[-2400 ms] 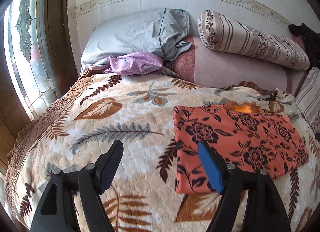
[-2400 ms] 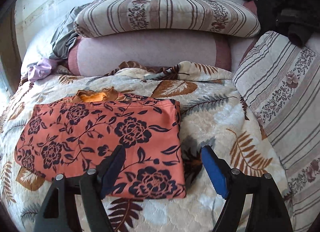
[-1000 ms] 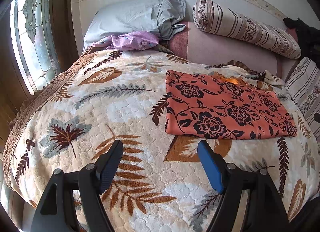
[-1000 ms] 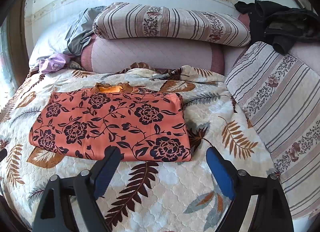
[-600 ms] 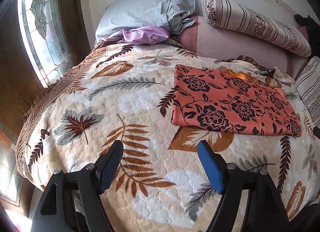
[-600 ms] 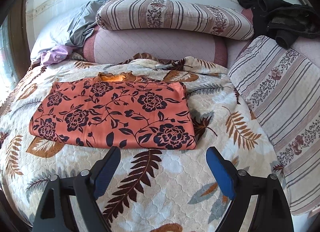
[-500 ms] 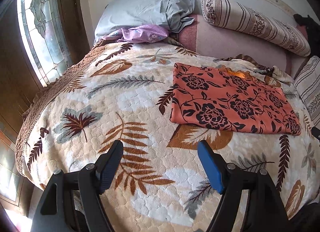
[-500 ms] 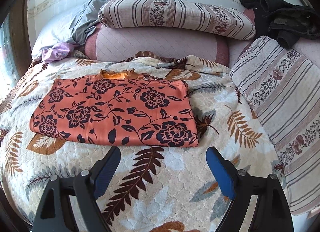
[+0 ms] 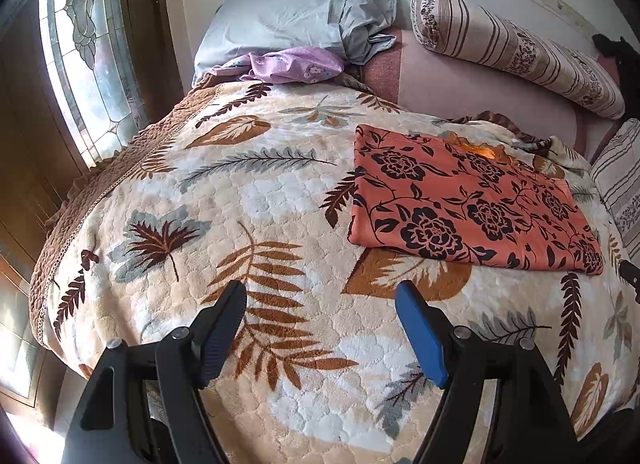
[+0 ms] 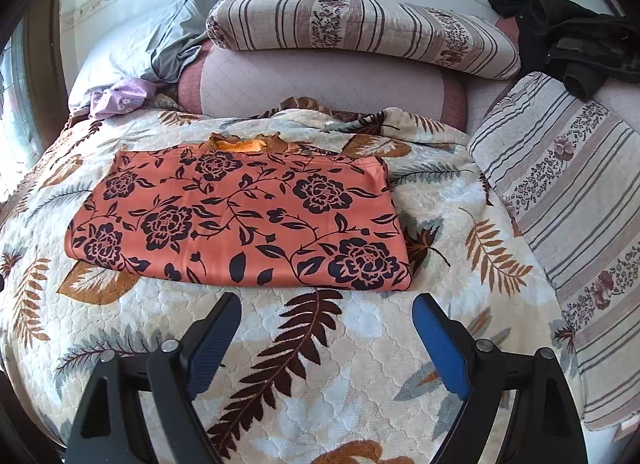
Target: Fold small clothes
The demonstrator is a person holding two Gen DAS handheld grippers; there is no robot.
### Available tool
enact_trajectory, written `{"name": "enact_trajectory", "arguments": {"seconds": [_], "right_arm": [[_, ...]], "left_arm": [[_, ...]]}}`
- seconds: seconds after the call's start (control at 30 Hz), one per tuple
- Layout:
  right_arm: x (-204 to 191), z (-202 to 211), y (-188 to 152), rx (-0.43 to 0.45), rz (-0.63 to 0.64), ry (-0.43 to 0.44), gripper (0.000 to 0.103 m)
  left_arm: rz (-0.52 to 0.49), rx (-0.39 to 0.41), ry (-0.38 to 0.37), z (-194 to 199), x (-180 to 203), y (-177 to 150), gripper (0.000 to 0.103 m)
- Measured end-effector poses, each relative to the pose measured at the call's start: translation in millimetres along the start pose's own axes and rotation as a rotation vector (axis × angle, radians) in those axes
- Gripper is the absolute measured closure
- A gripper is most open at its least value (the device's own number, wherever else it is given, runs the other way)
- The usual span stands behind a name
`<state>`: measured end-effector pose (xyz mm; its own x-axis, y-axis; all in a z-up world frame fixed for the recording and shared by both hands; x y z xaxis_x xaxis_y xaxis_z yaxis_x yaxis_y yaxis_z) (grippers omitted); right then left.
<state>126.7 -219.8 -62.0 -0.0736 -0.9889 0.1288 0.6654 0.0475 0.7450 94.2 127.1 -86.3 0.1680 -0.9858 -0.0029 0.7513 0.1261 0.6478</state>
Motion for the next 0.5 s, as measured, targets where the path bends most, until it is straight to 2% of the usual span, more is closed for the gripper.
{"name": "enact_trajectory", "arguments": {"seconds": [0.5], "right_arm": [[-1.3, -5.0, -2.9, -0.01, -0.007, 0.013, 0.014]], "left_arm": [[-0.007, 0.006, 0.006, -0.8, 0.3, 2.0, 0.026]]}}
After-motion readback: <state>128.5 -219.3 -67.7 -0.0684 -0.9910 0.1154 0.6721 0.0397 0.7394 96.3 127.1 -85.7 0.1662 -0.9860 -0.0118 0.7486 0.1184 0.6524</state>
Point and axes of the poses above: each gripper's, at about its wrist camera, not at the fingertips, and z roughly against the way its jaws point, x to its right, y to its top, the point moved 9 cm from there along -z, roughly the way its jaws point, and after that the axes turned 2 degrees about z, right-handed, at the moved point
